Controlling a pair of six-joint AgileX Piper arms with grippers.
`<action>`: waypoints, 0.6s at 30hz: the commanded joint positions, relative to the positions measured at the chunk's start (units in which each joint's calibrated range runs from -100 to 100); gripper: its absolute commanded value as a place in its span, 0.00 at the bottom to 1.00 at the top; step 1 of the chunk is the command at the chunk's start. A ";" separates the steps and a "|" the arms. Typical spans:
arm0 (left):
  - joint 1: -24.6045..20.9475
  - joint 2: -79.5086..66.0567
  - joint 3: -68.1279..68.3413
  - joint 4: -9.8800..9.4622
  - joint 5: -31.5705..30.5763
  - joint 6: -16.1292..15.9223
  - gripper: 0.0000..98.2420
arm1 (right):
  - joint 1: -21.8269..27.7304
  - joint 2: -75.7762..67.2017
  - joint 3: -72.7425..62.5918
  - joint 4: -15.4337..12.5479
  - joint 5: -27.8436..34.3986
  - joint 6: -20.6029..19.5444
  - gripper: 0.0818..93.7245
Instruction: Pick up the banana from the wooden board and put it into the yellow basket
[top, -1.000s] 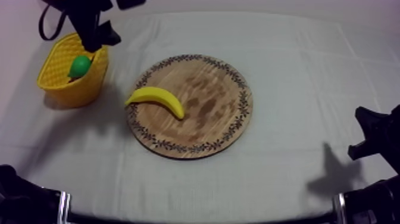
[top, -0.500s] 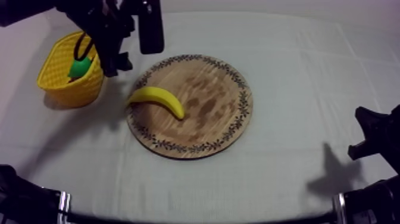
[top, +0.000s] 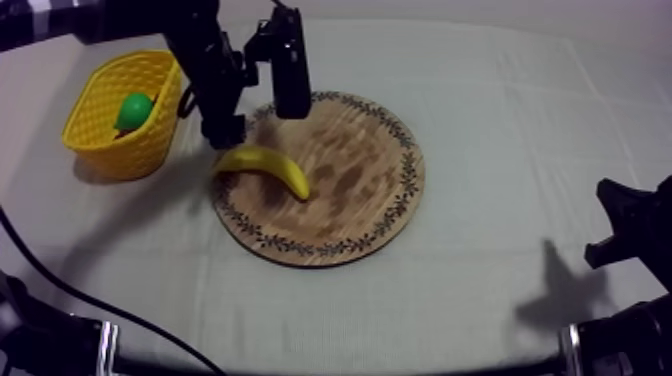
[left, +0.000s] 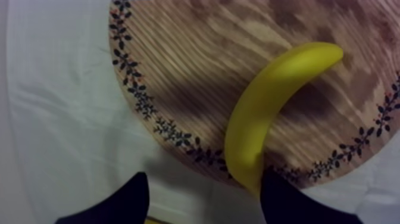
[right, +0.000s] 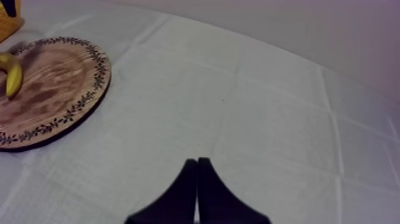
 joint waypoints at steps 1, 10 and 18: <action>0.05 1.79 -0.34 -0.07 0.12 -0.04 0.70 | 0.00 0.00 -0.03 0.00 0.03 0.01 0.00; 0.25 6.31 -0.82 0.24 -0.04 -0.14 0.69 | 0.00 0.00 -0.03 0.00 0.03 0.01 0.00; 0.63 9.05 -2.17 1.66 0.42 -0.30 0.68 | 0.00 0.00 -0.03 0.00 0.03 0.01 0.00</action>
